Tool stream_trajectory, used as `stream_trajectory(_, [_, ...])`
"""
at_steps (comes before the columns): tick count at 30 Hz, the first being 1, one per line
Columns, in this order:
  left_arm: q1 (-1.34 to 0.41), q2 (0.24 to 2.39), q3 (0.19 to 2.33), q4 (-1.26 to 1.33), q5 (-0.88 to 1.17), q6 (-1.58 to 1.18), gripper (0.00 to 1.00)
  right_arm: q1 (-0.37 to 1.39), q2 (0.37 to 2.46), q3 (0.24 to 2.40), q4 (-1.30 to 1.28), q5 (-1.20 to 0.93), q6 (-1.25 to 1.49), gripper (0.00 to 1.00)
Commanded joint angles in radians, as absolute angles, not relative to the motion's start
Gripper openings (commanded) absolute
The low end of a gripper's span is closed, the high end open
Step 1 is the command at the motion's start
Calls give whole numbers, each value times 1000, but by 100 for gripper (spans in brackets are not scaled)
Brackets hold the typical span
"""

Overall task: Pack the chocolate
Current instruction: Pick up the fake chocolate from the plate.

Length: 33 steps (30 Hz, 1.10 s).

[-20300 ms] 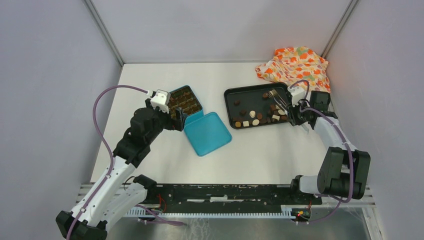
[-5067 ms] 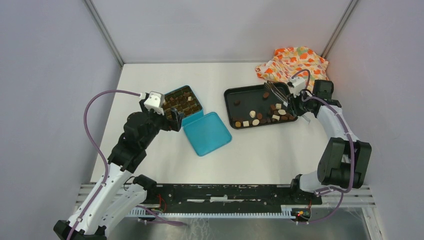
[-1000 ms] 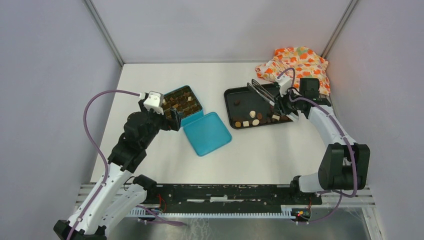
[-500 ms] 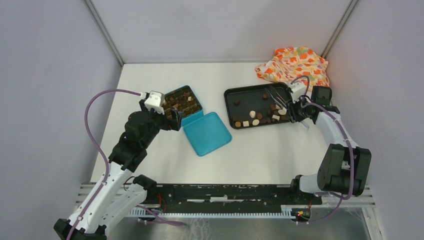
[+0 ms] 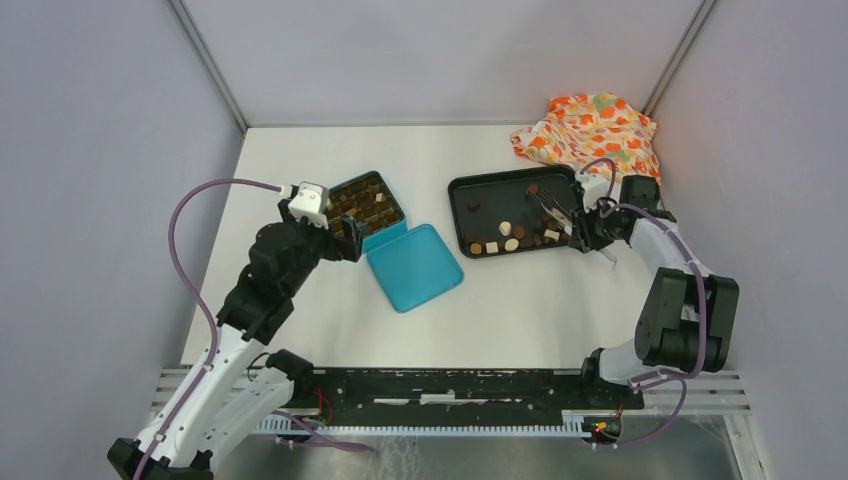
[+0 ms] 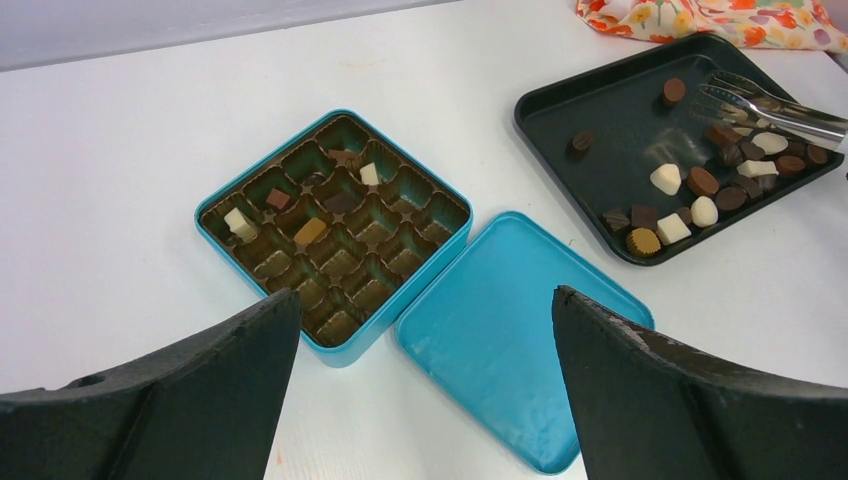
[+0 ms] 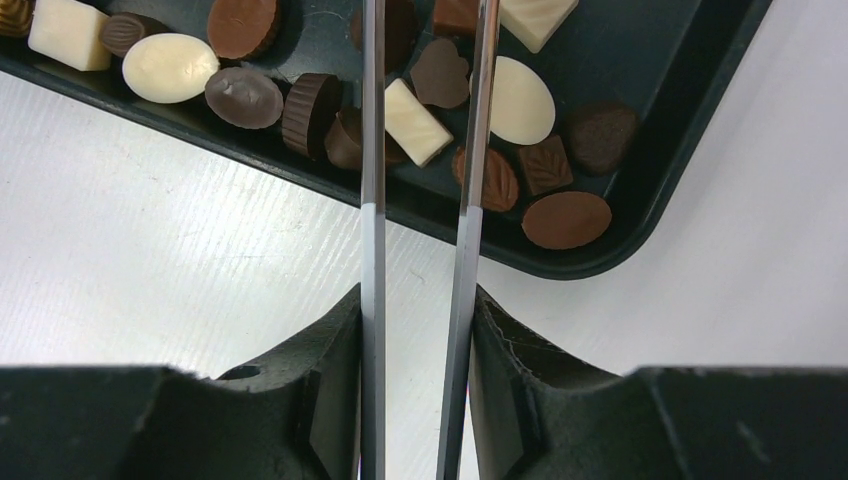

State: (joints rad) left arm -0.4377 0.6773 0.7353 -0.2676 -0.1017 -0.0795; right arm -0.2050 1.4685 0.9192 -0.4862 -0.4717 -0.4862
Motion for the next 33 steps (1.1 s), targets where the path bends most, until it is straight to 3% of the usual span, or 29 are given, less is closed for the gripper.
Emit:
stream_trajectory(1, [-433, 664, 755, -250, -91, -79, 100, -211, 1477, 940, -470, -485, -492, 42])
stream_trajectory(33, [-433, 658, 753, -247, -83, -83, 100, -132, 1627, 1075, -449, -371, -466, 43])
